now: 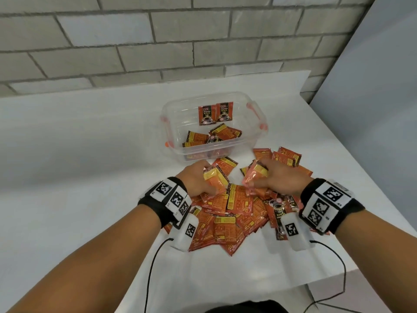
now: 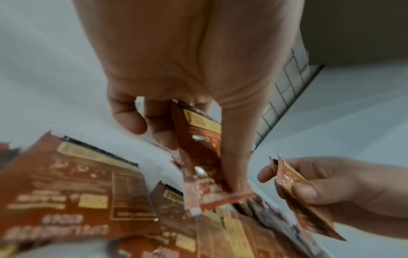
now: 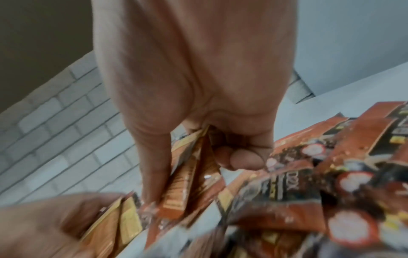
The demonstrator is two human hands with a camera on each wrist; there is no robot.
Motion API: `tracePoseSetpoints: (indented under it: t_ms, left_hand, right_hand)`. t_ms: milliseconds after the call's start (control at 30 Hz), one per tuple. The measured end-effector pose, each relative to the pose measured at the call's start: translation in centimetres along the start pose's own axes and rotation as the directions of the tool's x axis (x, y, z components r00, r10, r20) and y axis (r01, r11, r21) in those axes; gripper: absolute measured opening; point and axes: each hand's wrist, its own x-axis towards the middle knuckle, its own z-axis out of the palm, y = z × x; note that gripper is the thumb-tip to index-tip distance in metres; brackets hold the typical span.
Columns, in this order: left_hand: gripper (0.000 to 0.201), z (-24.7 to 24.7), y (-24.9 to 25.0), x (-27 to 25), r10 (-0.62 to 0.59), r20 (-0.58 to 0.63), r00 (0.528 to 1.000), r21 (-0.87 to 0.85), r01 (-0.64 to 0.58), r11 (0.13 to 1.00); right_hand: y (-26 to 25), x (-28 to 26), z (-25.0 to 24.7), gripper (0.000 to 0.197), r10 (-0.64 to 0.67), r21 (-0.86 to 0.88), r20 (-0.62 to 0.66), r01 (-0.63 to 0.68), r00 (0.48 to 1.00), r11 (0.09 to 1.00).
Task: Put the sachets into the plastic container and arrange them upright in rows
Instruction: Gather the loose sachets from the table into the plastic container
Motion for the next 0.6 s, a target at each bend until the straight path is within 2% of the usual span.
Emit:
tracePoseSetpoints:
  t_ms: [67, 133, 167, 233, 300, 400, 467, 533, 600]
  left_hand:
    - [0.065, 0.4, 0.1, -0.2, 0.019, 0.057, 0.998, 0.202, -0.031, 0.979]
    - [0.055, 1.3, 0.3, -0.4, 0.005, 0.073, 0.997, 0.444, -0.037, 0.895]
    - [0.053, 1.6, 0.4, -0.5, 0.000, 0.059, 0.998, 0.512, -0.030, 0.858]
    - [0.057, 2.1, 0.6, -0.2, 0.002, 0.019, 1.000, 0.583, -0.013, 0.813]
    - [0.069, 2.2, 0.8, -0.1, 0.026, -0.017, 1.000, 0.612, -0.011, 0.791]
    - [0.078, 2.1, 1.1, -0.1, 0.072, -0.045, 0.996, 0.594, -0.031, 0.804]
    - [0.068, 1.7, 1.0, 0.1, 0.083, -0.051, 0.995, 0.548, -0.041, 0.835]
    - [0.053, 1.0, 0.8, 0.2, 0.075, -0.032, 0.997, 0.406, -0.056, 0.912]
    - [0.050, 0.3, 0.6, 0.0, 0.087, -0.008, 0.996, 0.190, -0.084, 0.978]
  right_hand:
    - [-0.3, -0.3, 1.7, 0.061, 0.001, -0.180, 0.113, 0.019, 0.994, 0.983]
    - [0.0, -0.1, 3.7, 0.065, -0.007, -0.442, 0.138, 0.068, 0.990, 0.894]
    - [0.2, 0.1, 4.4, 0.064, -0.024, -0.525, 0.123, 0.085, 0.992, 0.847]
    - [0.2, 0.3, 5.2, 0.060, -0.054, -0.599, 0.086, 0.095, 0.995, 0.795]
    - [0.1, 0.4, 5.4, 0.059, -0.061, -0.633, 0.063, 0.088, 0.996, 0.769]
    - [0.0, 0.7, 5.0, 0.059, -0.071, -0.612, 0.030, 0.074, 0.997, 0.787]
    - [-0.1, 0.9, 4.6, 0.058, -0.060, -0.488, -0.011, 0.047, 0.998, 0.872]
    - [-0.1, 0.9, 4.0, 0.067, -0.041, -0.346, -0.057, 0.018, 0.998, 0.938]
    - [-0.2, 0.6, 3.1, 0.076, -0.014, -0.190, -0.099, -0.005, 0.995, 0.982]
